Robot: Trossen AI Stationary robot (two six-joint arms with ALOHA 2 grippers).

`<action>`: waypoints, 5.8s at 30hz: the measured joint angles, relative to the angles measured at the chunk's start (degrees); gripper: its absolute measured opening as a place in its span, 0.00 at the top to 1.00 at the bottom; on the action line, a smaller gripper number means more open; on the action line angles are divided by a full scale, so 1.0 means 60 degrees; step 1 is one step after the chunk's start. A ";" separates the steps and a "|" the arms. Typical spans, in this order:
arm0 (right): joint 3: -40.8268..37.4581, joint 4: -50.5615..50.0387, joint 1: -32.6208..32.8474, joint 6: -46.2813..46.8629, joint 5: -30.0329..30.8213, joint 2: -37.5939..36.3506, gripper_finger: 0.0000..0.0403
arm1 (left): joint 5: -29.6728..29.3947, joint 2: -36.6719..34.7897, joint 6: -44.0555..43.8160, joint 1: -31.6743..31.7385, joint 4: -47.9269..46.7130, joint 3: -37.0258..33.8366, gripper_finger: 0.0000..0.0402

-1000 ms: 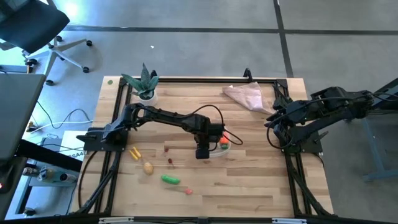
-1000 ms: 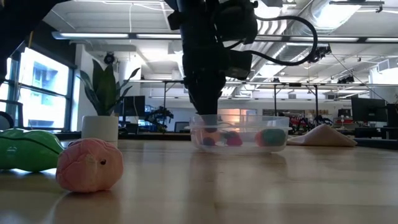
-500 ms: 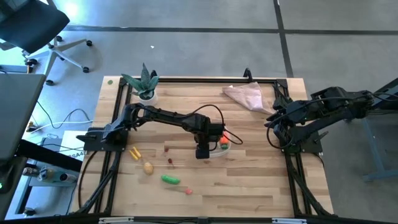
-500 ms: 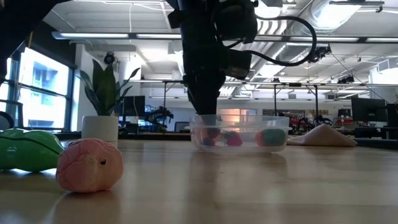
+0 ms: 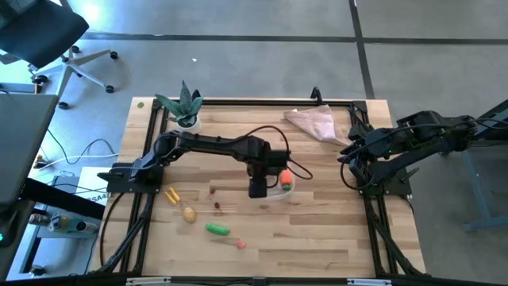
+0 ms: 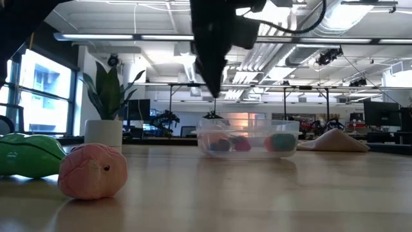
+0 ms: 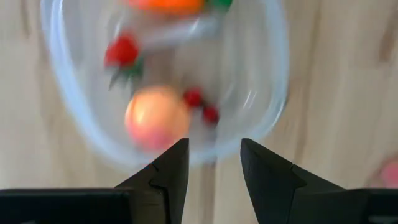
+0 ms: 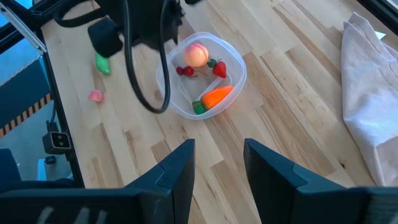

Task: Pick and placing Produce into tupperware
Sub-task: Put the red cherry into the transparent bin

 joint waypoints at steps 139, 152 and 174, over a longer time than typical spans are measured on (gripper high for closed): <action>0.0000 0.0062 0.0000 0.0002 0.0002 0.0003 0.68 | 0.1268 -0.4947 -0.7395 -0.0266 0.4707 -1.0641 0.67; 0.0003 0.0066 0.0000 0.0002 0.0002 0.0003 0.68 | 0.1235 -0.4947 -0.7440 -0.0251 0.4779 -1.0641 0.67; 0.0002 0.0069 0.0000 0.0002 0.0002 0.0003 0.68 | 0.1308 -0.4590 -0.7249 -0.0251 0.4790 -1.0634 0.67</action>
